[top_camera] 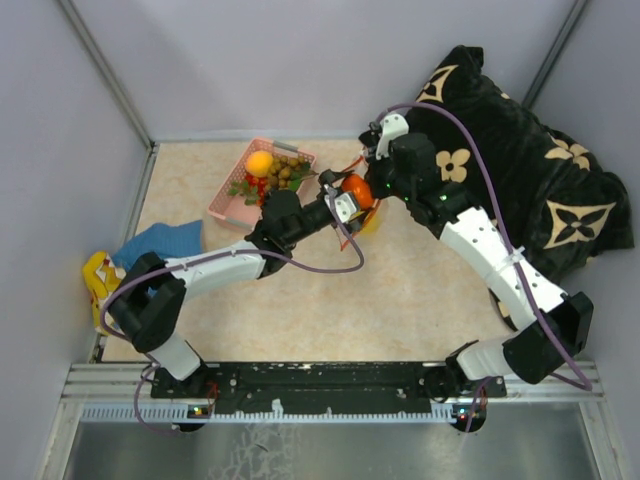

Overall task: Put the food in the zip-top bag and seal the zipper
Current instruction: Place the fake fruit in the zipper food storage bag.

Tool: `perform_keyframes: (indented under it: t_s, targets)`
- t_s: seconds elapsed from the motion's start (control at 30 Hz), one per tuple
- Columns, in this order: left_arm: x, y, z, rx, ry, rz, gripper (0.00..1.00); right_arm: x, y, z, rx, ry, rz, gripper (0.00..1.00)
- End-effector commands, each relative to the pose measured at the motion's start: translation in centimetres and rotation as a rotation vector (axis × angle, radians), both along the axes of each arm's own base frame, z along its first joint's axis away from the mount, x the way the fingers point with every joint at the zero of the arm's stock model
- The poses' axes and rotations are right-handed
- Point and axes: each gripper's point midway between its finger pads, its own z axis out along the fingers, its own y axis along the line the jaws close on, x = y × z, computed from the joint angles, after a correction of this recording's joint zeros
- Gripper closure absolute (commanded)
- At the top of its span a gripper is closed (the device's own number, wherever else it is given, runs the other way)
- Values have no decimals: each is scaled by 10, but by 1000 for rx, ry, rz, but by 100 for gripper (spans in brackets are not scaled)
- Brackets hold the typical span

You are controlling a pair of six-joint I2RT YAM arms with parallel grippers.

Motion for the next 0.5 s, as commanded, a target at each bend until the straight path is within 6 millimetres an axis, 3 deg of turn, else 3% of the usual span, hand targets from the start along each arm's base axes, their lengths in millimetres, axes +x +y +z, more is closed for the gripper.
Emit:
perform_keyframes:
  t_s: [0.0, 0.23, 0.47]
  targets:
    - [20, 7, 33, -131, -62, 141, 13, -7, 13, 18, 79, -33, 51, 100]
    - [24, 7, 31, -169, -61, 159, 1, -10, 20, 14, 109, -12, 72, 100]
    - [22, 8, 21, -140, -18, 159, 0, -7, 18, 9, 105, -6, 54, 98]
